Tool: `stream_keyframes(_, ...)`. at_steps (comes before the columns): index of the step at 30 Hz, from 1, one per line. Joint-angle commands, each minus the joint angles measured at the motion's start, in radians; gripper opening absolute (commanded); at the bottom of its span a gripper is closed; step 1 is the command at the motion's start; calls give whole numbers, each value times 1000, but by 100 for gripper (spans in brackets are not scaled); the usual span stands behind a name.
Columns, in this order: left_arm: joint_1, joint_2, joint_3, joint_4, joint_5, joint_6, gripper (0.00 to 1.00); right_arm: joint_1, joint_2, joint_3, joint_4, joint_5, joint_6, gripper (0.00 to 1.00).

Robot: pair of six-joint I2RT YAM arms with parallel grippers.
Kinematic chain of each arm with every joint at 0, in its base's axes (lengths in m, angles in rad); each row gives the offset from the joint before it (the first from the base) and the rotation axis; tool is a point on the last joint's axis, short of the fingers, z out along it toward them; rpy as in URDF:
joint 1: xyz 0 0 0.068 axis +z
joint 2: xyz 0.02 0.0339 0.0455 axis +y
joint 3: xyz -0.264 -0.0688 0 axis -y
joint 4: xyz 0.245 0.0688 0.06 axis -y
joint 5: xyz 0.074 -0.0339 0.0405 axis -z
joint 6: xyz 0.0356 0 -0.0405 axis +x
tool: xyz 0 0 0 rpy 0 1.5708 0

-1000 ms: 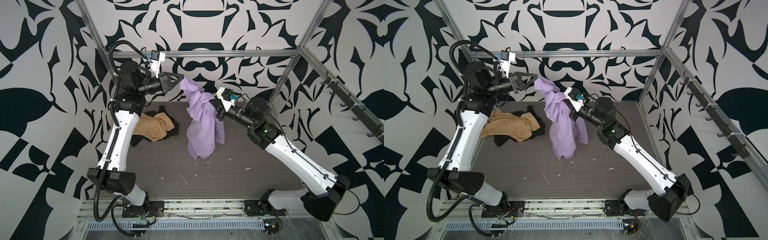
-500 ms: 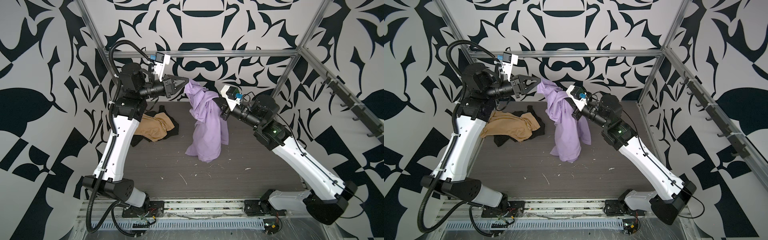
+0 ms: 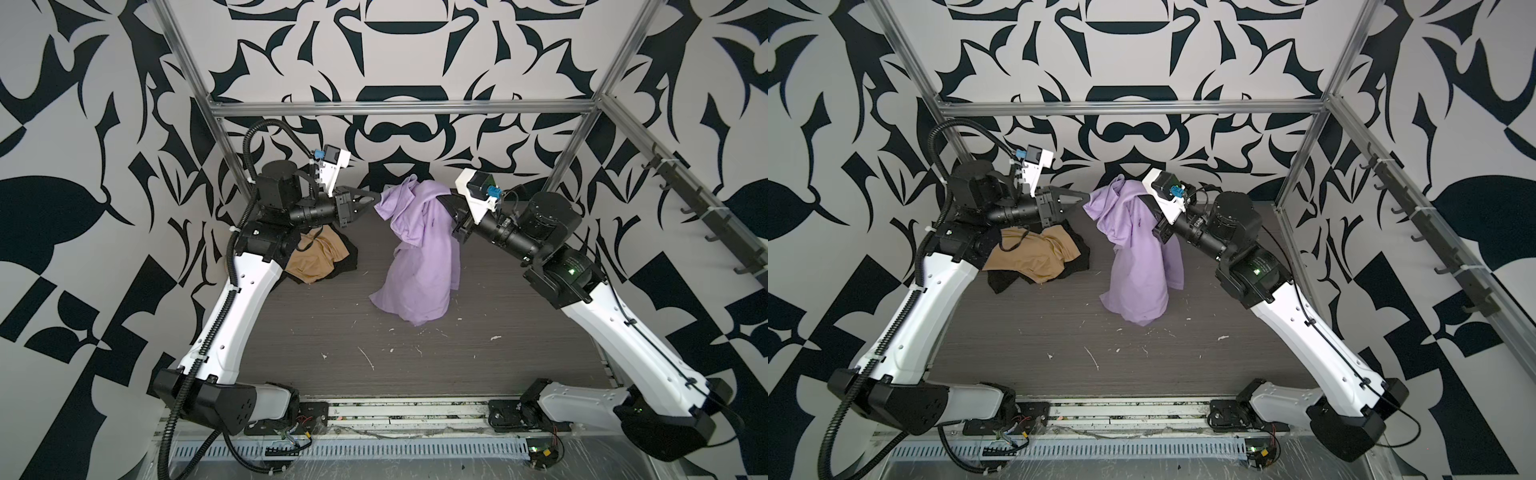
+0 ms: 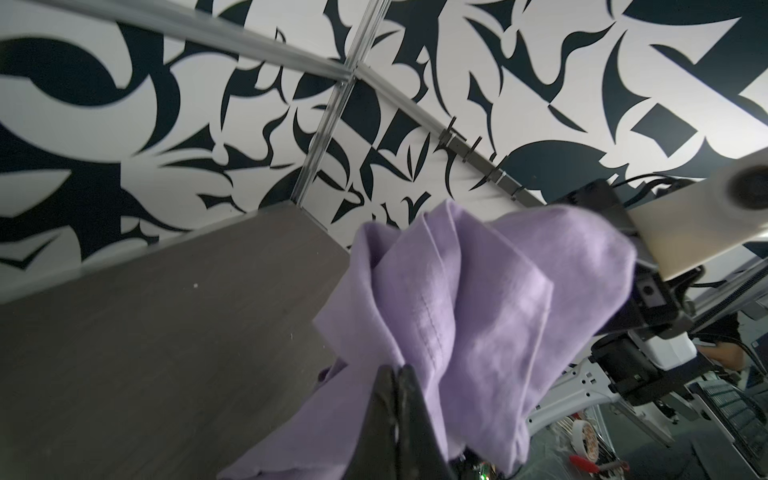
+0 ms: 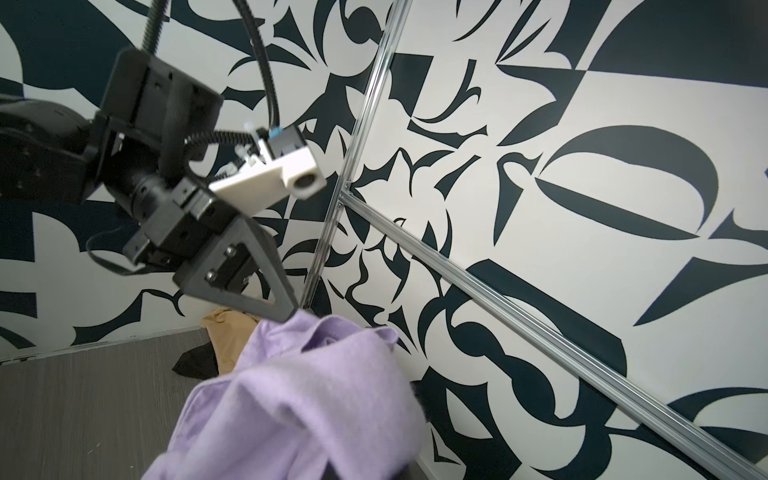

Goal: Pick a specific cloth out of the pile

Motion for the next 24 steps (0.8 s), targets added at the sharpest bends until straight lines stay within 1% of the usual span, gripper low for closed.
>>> stream_keyframes(1,-4,-43,-85,65,1,-17,0,5,-15,15,69,34,18,0)
stream_keyframes(10,-19,-50,-267,150,7,-56,0,4,6,38,32,32,-13,0)
stream_keyframes(16,-33,-50,-344,158,3,-58,0,4,7,41,29,39,-17,0)
stream_keyframes(19,-33,-68,-398,156,-20,-48,0,4,10,52,25,40,-25,0)
stream_keyframes(21,-33,-105,-424,149,-45,-37,0,5,16,58,15,51,-33,0)
stream_keyframes(24,-33,-107,-445,136,-67,-25,0,5,25,60,13,48,-38,0)
